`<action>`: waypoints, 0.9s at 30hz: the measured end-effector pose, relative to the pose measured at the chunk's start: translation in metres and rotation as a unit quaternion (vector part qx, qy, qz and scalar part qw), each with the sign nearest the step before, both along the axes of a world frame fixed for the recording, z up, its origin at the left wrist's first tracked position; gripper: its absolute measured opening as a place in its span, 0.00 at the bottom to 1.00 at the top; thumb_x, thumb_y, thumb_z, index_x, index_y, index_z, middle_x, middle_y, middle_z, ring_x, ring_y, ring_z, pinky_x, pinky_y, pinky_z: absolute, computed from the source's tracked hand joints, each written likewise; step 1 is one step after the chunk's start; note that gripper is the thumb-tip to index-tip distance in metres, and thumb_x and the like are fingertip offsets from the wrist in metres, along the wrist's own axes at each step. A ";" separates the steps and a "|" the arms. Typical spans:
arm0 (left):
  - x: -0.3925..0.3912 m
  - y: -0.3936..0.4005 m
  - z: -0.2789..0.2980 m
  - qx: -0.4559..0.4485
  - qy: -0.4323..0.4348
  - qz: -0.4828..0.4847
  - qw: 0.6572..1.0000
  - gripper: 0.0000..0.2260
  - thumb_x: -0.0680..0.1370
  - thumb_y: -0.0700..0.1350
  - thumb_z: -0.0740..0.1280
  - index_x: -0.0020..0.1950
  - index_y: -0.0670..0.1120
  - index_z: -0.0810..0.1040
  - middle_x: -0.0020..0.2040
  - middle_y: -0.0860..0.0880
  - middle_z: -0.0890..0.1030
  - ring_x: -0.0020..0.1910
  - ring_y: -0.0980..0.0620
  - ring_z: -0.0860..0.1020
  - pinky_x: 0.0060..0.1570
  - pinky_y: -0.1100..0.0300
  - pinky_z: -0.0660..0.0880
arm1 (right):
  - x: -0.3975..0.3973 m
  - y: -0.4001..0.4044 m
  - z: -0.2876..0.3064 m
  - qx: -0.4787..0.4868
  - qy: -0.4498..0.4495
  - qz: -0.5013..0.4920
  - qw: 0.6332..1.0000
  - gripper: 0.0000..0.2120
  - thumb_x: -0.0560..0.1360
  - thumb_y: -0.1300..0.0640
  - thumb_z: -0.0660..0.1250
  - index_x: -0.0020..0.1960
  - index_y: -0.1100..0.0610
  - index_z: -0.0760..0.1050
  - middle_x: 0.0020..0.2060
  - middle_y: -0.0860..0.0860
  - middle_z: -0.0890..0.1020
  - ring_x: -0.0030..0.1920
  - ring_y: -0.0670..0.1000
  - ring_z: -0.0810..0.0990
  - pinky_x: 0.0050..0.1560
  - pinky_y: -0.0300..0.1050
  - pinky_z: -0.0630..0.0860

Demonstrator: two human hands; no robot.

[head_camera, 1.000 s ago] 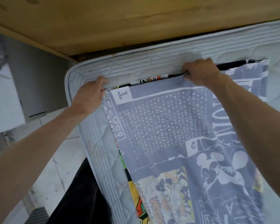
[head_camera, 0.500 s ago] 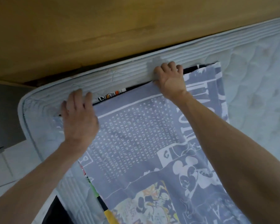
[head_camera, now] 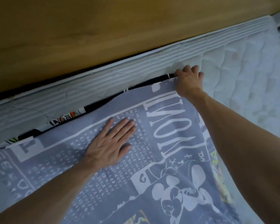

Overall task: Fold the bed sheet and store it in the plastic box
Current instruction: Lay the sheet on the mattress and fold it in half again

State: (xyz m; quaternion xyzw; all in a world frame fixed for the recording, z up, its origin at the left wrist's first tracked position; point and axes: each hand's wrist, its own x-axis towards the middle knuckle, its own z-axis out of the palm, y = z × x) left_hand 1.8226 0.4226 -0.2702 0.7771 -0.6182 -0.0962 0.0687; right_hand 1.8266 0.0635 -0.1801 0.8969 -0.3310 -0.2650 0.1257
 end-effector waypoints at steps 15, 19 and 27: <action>0.029 -0.115 0.026 -0.027 0.003 0.053 0.998 0.31 0.85 0.63 0.52 0.83 0.48 0.59 0.84 0.45 0.56 0.83 0.46 0.55 0.77 0.40 0.56 | 0.026 -0.065 0.019 0.153 0.124 0.111 0.974 0.16 0.79 0.57 0.61 0.63 0.43 0.76 0.63 0.54 0.64 0.63 0.62 0.64 0.64 0.58 0.68; 0.039 -0.127 0.001 -0.043 -0.007 -0.007 0.999 0.32 0.85 0.61 0.50 0.84 0.45 0.52 0.85 0.45 0.50 0.84 0.47 0.50 0.80 0.39 0.52 | 0.023 -0.086 0.015 0.064 0.221 0.171 0.958 0.18 0.80 0.54 0.58 0.68 0.50 0.74 0.66 0.53 0.65 0.65 0.59 0.64 0.64 0.55 0.65; 0.037 -0.128 -0.015 -0.049 0.000 0.000 0.999 0.33 0.84 0.61 0.47 0.84 0.44 0.50 0.85 0.45 0.49 0.84 0.47 0.50 0.81 0.43 0.47 | 0.010 -0.123 0.019 -0.009 0.299 0.126 0.946 0.19 0.75 0.52 0.69 0.65 0.51 0.76 0.66 0.53 0.70 0.67 0.57 0.67 0.64 0.53 0.66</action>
